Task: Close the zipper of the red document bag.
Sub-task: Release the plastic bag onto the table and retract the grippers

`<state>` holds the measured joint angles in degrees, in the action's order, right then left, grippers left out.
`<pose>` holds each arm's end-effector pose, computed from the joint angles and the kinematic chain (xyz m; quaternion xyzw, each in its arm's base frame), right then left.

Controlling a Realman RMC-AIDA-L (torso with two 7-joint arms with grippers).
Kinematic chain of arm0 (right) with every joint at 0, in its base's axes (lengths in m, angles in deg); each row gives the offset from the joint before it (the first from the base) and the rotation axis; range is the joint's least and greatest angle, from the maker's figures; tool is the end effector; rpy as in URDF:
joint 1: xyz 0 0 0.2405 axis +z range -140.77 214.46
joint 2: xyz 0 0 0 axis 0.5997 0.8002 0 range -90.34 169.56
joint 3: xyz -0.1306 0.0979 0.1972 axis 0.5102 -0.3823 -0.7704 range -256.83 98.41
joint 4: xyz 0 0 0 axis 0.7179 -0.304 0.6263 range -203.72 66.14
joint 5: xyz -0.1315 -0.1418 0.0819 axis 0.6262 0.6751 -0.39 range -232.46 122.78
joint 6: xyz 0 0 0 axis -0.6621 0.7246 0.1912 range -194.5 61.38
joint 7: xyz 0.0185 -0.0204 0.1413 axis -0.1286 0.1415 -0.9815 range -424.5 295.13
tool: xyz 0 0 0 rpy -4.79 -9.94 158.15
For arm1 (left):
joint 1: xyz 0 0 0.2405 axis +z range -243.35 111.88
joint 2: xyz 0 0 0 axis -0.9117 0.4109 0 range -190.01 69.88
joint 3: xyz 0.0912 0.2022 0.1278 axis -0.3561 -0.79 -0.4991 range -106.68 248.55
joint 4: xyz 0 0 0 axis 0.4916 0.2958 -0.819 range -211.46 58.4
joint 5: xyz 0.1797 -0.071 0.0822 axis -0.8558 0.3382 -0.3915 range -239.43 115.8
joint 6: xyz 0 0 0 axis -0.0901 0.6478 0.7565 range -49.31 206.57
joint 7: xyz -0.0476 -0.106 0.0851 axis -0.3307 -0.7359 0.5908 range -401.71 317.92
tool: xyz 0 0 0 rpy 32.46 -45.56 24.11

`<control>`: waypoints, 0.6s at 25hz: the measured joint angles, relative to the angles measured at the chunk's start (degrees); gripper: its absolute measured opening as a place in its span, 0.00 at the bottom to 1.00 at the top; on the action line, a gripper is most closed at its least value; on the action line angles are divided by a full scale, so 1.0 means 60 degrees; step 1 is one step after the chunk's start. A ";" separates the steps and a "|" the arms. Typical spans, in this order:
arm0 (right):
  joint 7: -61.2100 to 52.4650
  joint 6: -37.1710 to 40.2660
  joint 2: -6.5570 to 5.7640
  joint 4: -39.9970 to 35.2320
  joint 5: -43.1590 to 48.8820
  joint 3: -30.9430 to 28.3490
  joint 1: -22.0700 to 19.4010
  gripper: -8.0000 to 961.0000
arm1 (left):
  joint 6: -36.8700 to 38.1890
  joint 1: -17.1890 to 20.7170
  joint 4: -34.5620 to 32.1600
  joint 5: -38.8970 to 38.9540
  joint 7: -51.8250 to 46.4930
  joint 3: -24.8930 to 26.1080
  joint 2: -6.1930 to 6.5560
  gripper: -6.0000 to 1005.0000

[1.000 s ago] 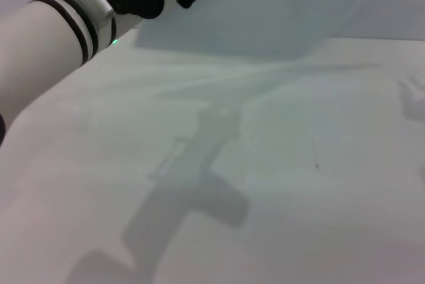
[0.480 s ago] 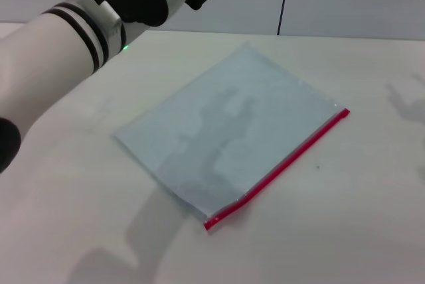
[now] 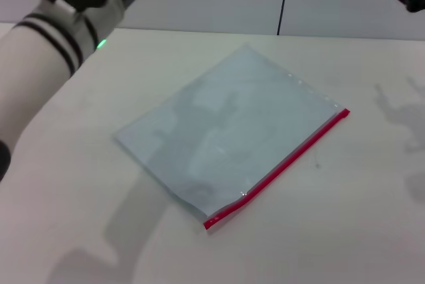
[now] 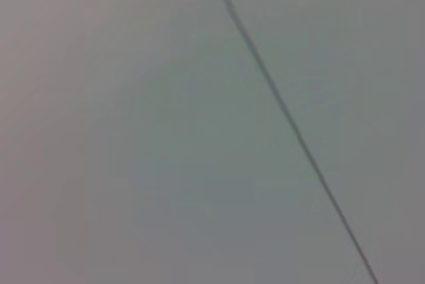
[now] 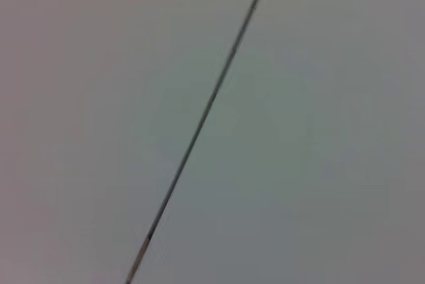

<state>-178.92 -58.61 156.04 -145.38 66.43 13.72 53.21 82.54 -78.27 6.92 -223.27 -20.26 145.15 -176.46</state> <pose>0.1886 0.4090 0.0549 -0.7953 0.0933 0.1181 0.5873 -0.1369 0.3786 0.0296 -0.7881 -0.0472 -0.2091 0.5770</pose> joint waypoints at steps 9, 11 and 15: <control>-0.2176 -0.5937 -0.0034 0.2491 -0.0672 0.3628 0.0187 0.75 | 0.2554 0.0090 -0.2068 0.0383 -0.0984 -0.0495 -0.0001 0.89; -0.3085 -0.6547 -0.0042 0.2972 -0.0660 0.4041 0.0325 0.75 | 0.2876 0.0075 -0.2389 0.0415 -0.1103 -0.0565 -0.0013 0.89; -0.4501 -0.7732 -0.0033 0.4135 -0.0654 0.4914 0.0628 0.74 | 0.4954 -0.0335 -0.4189 0.0650 -0.1443 -0.0920 -0.0018 0.89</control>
<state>-205.92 -105.00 155.84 -120.57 62.50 43.20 56.98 112.27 -80.28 -18.21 -219.37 -28.92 139.63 -176.57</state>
